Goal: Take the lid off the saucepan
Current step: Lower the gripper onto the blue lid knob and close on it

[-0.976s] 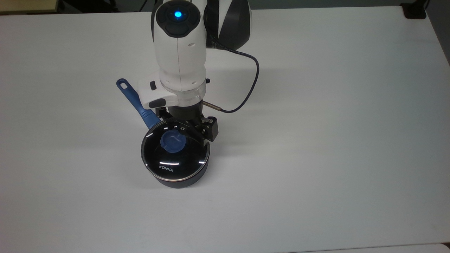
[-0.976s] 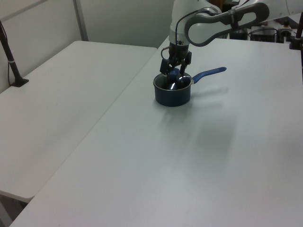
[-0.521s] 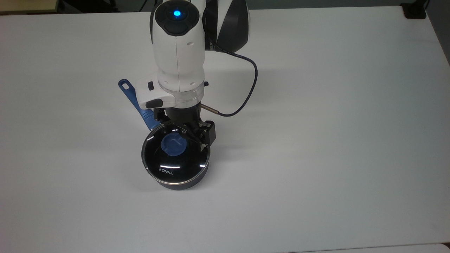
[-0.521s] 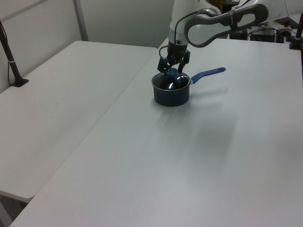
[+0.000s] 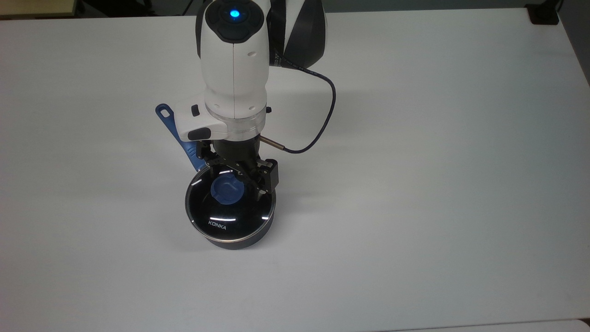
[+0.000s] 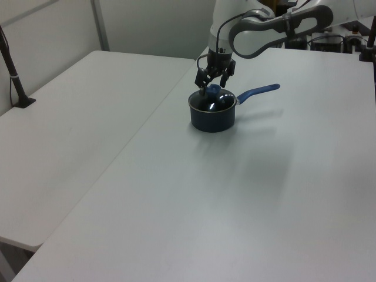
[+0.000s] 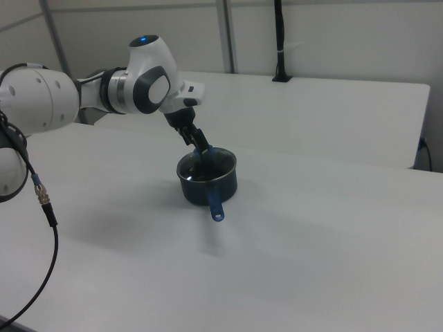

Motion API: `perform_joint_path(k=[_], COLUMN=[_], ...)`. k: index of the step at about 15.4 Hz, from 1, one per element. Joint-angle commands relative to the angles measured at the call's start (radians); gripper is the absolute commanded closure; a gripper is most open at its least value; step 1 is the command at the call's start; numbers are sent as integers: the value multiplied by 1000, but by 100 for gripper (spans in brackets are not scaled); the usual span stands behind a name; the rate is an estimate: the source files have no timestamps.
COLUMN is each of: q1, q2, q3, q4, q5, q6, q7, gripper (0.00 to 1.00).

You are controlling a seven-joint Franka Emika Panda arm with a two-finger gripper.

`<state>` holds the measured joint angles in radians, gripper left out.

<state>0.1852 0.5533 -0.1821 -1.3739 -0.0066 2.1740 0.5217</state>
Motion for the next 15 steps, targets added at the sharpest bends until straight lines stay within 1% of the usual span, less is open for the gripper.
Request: perform_joint_path(k=[1,4,11,15], q1=[11,16,7,7], q2=[13,37,40,53], q3=[-14,-13,-14,-14], q4=[13,16,39,50], q5=[-18,-35,-39,-70], q6=[18,21,21,21], q7=[23,24,23,24], gripper=[0,0,0,0])
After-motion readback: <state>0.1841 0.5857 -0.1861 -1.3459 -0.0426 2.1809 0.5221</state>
